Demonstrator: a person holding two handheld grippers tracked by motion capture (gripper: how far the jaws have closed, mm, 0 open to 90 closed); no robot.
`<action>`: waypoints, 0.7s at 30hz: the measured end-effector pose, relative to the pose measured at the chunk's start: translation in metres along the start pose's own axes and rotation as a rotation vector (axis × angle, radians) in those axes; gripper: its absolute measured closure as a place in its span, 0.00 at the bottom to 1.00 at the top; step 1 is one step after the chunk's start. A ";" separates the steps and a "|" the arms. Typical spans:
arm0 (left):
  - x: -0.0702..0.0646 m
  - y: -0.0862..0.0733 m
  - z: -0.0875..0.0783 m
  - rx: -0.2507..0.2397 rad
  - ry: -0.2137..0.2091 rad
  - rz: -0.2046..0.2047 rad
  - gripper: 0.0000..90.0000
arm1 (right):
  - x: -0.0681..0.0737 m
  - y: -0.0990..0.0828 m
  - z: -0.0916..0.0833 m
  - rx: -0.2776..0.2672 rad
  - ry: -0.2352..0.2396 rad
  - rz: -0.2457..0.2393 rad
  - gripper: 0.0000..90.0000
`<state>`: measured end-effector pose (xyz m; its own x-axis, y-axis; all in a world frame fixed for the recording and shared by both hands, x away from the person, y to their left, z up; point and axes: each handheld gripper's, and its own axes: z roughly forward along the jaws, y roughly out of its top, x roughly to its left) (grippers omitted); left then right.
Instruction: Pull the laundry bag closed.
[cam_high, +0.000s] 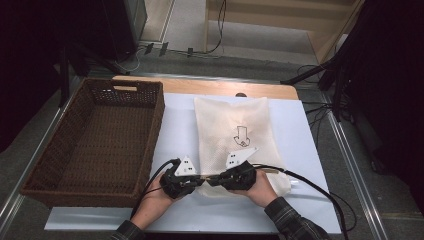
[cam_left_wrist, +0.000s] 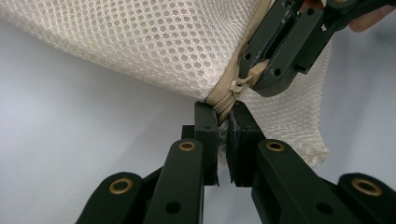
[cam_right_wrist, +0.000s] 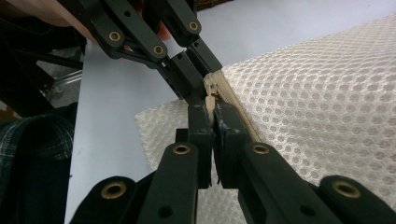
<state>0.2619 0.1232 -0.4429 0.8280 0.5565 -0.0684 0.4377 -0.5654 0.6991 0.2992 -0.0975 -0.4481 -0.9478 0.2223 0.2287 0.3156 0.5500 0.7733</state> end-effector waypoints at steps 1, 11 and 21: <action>0.000 0.000 0.000 0.001 -0.001 -0.002 0.94 | 0.000 0.000 0.000 -0.002 -0.002 -0.002 0.98; 0.004 0.001 -0.002 0.001 -0.009 -0.041 0.95 | -0.003 0.000 0.000 0.007 -0.023 -0.001 0.98; 0.007 0.001 -0.004 0.000 0.005 -0.062 0.95 | -0.007 -0.001 0.000 0.017 -0.053 0.007 0.98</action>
<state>0.2663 0.1291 -0.4401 0.7974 0.5936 -0.1085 0.4884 -0.5293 0.6938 0.3054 -0.0993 -0.4506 -0.9421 0.2679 0.2018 0.3229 0.5618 0.7616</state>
